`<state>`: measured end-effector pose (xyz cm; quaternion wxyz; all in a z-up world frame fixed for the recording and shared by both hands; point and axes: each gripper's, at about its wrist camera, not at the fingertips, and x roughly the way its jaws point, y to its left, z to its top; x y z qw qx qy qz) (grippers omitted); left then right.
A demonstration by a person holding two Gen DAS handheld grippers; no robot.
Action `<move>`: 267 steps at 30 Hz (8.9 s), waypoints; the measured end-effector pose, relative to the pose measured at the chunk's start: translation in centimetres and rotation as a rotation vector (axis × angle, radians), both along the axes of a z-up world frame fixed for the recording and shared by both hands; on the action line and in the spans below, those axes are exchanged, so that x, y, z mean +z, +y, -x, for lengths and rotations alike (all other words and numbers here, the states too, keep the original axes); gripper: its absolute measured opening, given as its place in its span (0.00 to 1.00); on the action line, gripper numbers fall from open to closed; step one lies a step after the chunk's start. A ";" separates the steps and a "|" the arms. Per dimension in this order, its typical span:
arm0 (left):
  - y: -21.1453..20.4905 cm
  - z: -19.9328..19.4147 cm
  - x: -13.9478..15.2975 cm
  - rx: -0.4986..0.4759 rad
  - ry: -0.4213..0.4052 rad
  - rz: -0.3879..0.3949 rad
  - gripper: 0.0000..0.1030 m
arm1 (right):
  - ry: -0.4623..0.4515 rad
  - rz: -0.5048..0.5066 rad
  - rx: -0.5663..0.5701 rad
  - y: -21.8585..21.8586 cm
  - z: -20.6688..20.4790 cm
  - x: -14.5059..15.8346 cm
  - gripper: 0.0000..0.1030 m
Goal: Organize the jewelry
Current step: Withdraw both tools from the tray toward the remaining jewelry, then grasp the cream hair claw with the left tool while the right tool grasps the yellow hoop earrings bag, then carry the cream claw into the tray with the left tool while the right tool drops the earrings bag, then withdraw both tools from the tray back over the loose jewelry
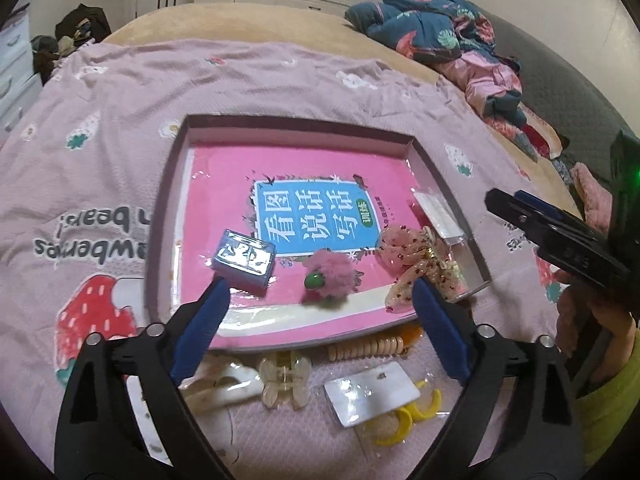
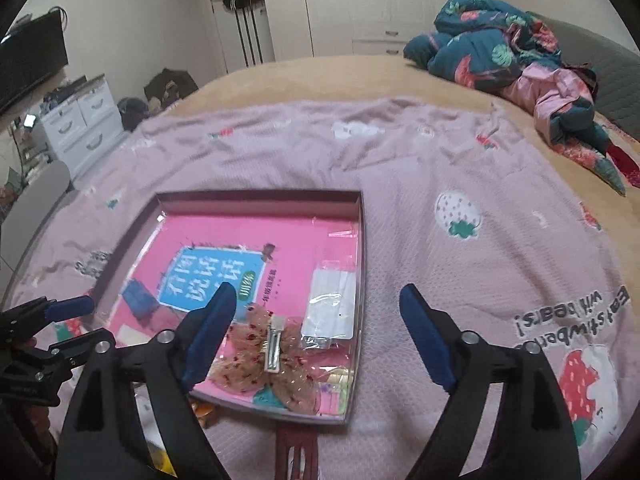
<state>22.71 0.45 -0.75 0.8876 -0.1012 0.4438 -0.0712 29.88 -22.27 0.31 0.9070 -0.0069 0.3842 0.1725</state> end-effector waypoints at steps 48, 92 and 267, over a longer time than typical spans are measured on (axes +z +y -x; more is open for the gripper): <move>5.5 11.8 -0.3 0.111 -0.028 -0.043 0.90 | -0.023 -0.008 0.141 2.8 16.1 1.0 0.91; 7.7 4.1 -6.5 0.080 0.100 0.160 0.36 | 0.173 0.101 0.210 10.0 12.8 -9.8 0.92; 3.3 13.4 4.6 0.060 -0.166 -0.059 0.91 | -0.140 0.019 0.078 -0.9 17.5 4.3 0.95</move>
